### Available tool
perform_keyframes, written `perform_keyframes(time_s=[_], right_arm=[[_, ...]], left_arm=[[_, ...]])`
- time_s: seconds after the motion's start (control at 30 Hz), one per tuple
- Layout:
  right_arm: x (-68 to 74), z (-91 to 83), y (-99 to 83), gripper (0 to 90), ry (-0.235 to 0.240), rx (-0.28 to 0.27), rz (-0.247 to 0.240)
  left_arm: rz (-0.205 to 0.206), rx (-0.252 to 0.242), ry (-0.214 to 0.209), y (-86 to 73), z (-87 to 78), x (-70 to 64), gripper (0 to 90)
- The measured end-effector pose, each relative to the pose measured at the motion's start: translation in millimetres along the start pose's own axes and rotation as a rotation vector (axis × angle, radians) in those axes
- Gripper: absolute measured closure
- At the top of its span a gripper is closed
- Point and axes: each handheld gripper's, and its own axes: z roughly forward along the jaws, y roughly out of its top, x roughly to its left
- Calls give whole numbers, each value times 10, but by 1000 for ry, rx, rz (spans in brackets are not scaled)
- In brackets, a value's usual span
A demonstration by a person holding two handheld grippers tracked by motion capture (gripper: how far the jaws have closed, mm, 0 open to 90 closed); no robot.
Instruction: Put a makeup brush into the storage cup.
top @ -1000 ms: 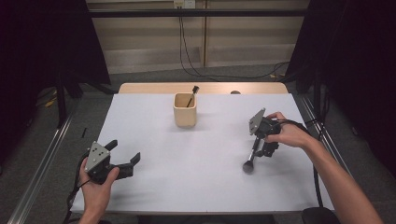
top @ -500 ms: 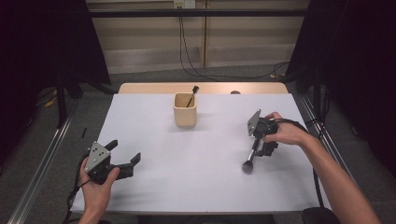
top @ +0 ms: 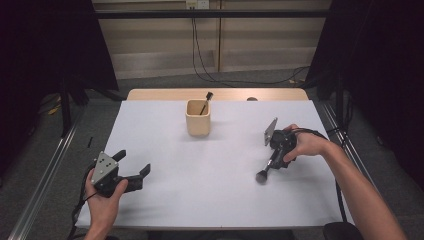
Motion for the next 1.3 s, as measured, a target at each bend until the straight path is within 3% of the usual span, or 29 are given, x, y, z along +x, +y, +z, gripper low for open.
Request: perform_keyframes(time_s=[0.17,0.2,0.43,0.63,0.9,1.3], right_arm=[[-3,-17,-3,212,30,8,32],[-11,-16,-3,235,28,-1,10],[28,-64,10,432,38,19,-4],[14,-102,-15,665,52,33,-1],[21,-108,-16,751,54,40,9],[31,-113,-48,756,47,8,62]], left_arm=[[1,2,0,-1,-2,0,48],[2,0,-3,-1,-4,0,48],[14,2,-12,-2,-5,-2,43],[16,9,-9,-3,-8,4,43],[15,7,-10,-4,-15,2,43],[17,10,-8,-3,-10,6,43]])
